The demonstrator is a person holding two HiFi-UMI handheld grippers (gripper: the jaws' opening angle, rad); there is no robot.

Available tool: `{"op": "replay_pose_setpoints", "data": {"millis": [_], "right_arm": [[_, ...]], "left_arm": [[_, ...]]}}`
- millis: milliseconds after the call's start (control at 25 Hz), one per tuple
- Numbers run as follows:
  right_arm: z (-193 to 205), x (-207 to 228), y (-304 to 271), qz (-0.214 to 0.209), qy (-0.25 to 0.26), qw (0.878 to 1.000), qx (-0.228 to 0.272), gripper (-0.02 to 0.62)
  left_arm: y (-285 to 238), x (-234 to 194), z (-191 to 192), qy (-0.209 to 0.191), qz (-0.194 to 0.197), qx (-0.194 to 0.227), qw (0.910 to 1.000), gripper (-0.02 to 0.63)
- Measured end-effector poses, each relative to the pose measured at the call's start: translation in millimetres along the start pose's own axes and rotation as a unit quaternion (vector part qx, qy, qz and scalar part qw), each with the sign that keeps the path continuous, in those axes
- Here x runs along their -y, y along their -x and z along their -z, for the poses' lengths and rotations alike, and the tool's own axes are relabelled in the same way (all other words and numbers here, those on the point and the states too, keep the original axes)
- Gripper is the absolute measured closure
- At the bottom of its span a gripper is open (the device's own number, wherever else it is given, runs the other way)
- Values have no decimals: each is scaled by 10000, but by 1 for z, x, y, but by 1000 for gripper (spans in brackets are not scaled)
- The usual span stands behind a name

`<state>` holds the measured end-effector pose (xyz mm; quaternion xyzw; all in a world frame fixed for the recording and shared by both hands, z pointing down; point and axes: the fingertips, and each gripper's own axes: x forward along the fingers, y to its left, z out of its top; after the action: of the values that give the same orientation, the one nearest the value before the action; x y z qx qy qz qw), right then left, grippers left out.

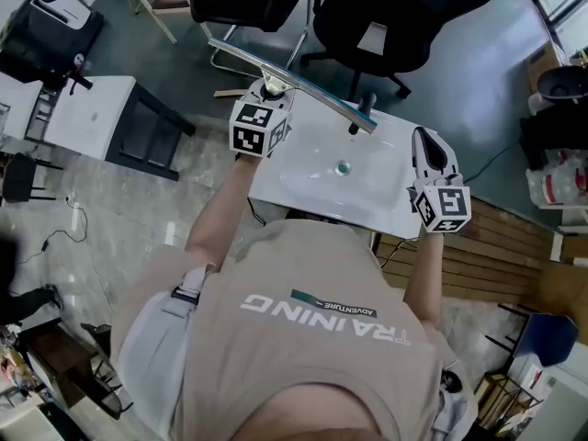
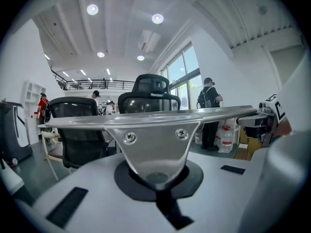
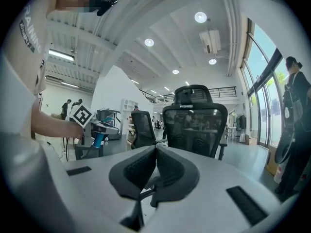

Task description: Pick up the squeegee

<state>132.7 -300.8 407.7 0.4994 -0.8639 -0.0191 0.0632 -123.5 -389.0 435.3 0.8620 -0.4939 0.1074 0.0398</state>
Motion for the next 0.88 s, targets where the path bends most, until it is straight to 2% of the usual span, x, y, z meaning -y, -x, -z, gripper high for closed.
{"op": "replay_pose_setpoints", "data": {"millis": [280, 480, 640, 880], "right_arm": [[-50, -3, -16, -71, 416, 9984, 378, 565], [-70, -7, -23, -20, 928, 9951, 355, 565], [-81, -8, -28, -24, 865, 9954, 411, 565], [-105, 9, -27, 147, 402, 9964, 726, 565]], "left_arm": [[-5, -2, -50, 18, 110, 516, 9986, 595], [-2, 1, -81, 4, 74, 824, 9966, 595], [-1, 2, -107, -15, -32, 1077, 9942, 595], [-1, 4, -138, 20, -164, 1348, 9907, 595]]}}
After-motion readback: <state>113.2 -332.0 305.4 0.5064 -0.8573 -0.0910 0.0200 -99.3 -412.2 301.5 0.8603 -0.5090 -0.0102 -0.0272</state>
